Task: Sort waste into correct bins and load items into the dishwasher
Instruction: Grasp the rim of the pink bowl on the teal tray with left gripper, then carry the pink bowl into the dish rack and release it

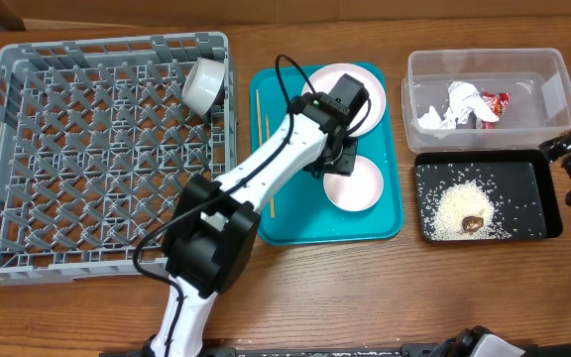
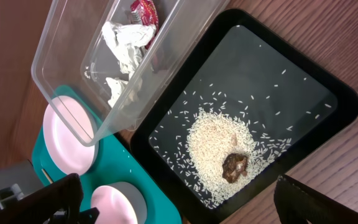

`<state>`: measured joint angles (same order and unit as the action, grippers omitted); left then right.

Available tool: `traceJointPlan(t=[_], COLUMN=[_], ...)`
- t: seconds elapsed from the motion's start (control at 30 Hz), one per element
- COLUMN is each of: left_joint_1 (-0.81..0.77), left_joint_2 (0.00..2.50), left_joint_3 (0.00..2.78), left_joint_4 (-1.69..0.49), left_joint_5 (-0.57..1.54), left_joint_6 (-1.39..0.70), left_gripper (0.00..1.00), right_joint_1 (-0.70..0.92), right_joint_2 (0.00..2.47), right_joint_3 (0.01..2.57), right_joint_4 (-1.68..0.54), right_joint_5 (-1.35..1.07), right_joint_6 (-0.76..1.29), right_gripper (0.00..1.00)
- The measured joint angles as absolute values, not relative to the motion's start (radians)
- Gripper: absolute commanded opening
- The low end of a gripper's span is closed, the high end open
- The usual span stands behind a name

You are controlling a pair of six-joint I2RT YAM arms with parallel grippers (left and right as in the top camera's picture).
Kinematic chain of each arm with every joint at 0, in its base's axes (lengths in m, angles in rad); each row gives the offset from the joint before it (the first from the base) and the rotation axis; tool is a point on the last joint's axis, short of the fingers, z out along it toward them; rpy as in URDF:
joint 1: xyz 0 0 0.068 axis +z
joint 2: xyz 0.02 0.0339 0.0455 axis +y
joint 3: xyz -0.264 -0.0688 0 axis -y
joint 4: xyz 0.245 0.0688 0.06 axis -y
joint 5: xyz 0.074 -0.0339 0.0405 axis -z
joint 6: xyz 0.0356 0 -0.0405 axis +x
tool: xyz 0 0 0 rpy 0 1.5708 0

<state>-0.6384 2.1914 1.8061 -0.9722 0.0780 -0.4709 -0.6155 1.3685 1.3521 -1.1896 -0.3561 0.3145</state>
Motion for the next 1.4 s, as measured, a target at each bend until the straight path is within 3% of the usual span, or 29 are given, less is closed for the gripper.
traceJointPlan(t=[0.07, 0.23, 0.47, 0.67, 1.07, 1.4], left_joint_1=[-0.640, -0.640, -0.640, -0.628, -0.418, -0.376], left_joint_2=[2.213, 2.243, 2.243, 2.184, 1.588, 1.764], left_joint_3=[1.806, 1.806, 1.807, 1.873, 1.982, 1.970], left_joint_4=[-0.972, -0.972, -0.991, -1.208, -1.467, -1.546], left_joint_5=[0.078, 0.075, 0.075, -0.010, -0.568, -1.106], left_joint_6=[-0.473, -0.471, -0.467, -0.439, -0.435, -0.470], left_gripper=[0.18, 0.04, 0.04, 0.04, 0.04, 0.04], right_joint_1=[-0.616, -0.616, -0.616, -0.616, -0.616, -0.616], right_joint_2=[1.369, 1.369, 1.369, 1.369, 1.369, 1.369], right_joint_3=[1.352, 1.352, 1.352, 1.352, 1.352, 1.353], right_joint_4=[-1.190, -1.189, -1.189, -1.190, -1.190, -1.190], right_joint_5=[-0.356, -0.356, -0.358, -0.359, -0.359, -0.359], right_joint_6=[0.314, 0.315, 0.315, 0.314, 0.315, 0.315], right_gripper=[1.00, 1.00, 1.00, 1.00, 1.00, 1.00])
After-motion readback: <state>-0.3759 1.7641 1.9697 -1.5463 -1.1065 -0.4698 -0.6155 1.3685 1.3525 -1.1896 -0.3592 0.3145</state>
